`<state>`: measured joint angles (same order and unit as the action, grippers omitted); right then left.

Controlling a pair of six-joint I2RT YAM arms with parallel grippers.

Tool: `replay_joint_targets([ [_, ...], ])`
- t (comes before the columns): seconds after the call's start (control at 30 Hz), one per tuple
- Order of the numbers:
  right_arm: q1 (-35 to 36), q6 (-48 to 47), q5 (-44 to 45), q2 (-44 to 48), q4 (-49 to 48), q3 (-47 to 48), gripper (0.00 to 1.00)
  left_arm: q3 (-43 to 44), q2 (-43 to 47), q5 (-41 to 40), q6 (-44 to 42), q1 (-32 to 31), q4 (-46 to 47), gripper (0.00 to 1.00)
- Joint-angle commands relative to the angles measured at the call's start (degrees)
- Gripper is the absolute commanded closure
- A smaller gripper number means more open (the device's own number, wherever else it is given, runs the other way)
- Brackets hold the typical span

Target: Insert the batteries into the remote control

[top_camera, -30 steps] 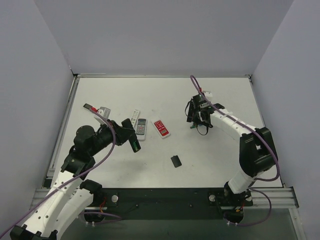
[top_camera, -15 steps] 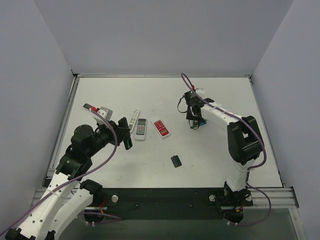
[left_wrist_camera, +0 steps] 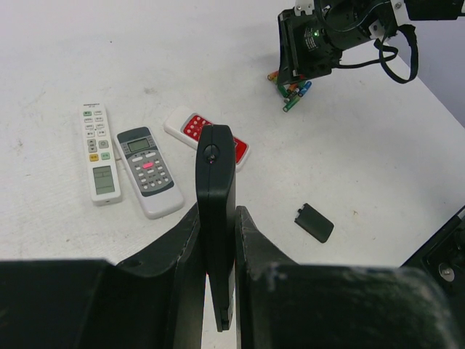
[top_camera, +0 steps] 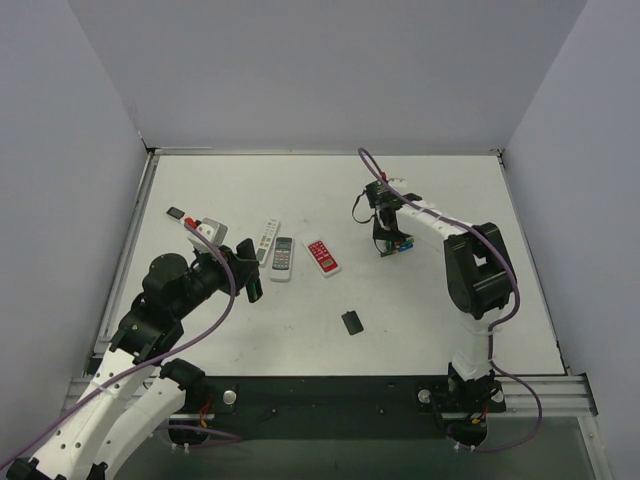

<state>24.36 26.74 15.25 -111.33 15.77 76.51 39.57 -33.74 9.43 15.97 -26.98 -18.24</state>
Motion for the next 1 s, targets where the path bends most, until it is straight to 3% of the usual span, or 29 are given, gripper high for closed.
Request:
replay_joint_targets([
  [0.0, -0.9, -0.4, 2.0, -1.5, 2.7, 2.5, 0.78, 0.4, 0.8, -0.6, -0.9, -0.7, 0.7, 1.0],
  [0.3, -1.9, -0.8, 0.4, -4.2, 2.9, 3.4, 0.81, 0.1, 1.0, 0.2, -0.2, -1.1, 1.3, 1.0],
  [0.57, -2.2, -4.0, -3.8, -4.9, 1.7, 3.7, 0.96, -0.1, 0.7, 0.8, 0.1, -1.1, 1.7, 1.0],
  [0.83, 0.9, -7.8, -4.8, 2.0, -1.3, 0.6, 1.0, -1.0, -0.4, 2.8, 3.8, -1.0, 4.2, 1.0],
  [0.97, 3.4, -9.6, -4.7, 6.9, -2.3, -0.9, 1.0, -3.7, -0.9, 6.0, 9.5, -0.9, 10.9, 1.0],
])
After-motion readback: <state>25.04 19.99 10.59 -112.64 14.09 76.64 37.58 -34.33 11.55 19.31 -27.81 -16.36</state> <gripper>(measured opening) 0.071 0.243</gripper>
